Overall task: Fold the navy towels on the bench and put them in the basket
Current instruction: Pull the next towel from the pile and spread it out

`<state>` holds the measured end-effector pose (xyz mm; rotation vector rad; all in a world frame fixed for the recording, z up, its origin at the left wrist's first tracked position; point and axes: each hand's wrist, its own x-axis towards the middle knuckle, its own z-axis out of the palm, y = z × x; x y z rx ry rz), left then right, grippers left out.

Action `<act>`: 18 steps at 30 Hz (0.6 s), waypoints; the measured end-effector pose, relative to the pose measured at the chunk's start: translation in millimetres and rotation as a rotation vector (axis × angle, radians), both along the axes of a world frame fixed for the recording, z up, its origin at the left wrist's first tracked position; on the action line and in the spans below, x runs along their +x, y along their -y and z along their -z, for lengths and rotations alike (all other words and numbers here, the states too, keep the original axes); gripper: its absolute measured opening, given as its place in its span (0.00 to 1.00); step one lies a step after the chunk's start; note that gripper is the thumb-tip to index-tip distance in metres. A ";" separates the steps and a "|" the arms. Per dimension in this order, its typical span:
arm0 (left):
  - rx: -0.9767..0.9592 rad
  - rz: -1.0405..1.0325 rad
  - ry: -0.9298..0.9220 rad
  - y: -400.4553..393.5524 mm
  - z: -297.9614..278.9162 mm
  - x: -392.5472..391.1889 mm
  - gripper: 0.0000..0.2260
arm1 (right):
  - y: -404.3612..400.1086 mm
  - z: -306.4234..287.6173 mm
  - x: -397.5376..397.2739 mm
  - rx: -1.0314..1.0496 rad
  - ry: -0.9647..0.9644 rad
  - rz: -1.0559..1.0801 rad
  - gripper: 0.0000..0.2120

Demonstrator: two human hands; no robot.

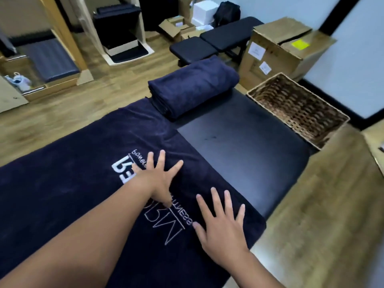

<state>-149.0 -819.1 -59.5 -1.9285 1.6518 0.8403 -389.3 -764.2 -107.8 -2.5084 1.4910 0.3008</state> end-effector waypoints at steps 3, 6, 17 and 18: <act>-0.030 -0.076 -0.024 19.4 3.2 -18.5 0.54 | -5.3 -2.1 -29.7 -0.017 -0.019 0.125 0.33; -0.049 -0.056 0.063 26.8 9.5 -34.3 0.56 | -8.3 -5.1 -47.9 -0.057 0.006 0.357 0.32; -0.258 0.253 0.027 48.3 1.4 -68.8 0.33 | 9.2 -20.2 -100.2 -0.095 0.432 0.686 0.03; -0.294 0.262 0.019 49.9 1.3 -71.1 0.28 | 9.2 -21.1 -103.8 -0.108 0.440 0.661 0.04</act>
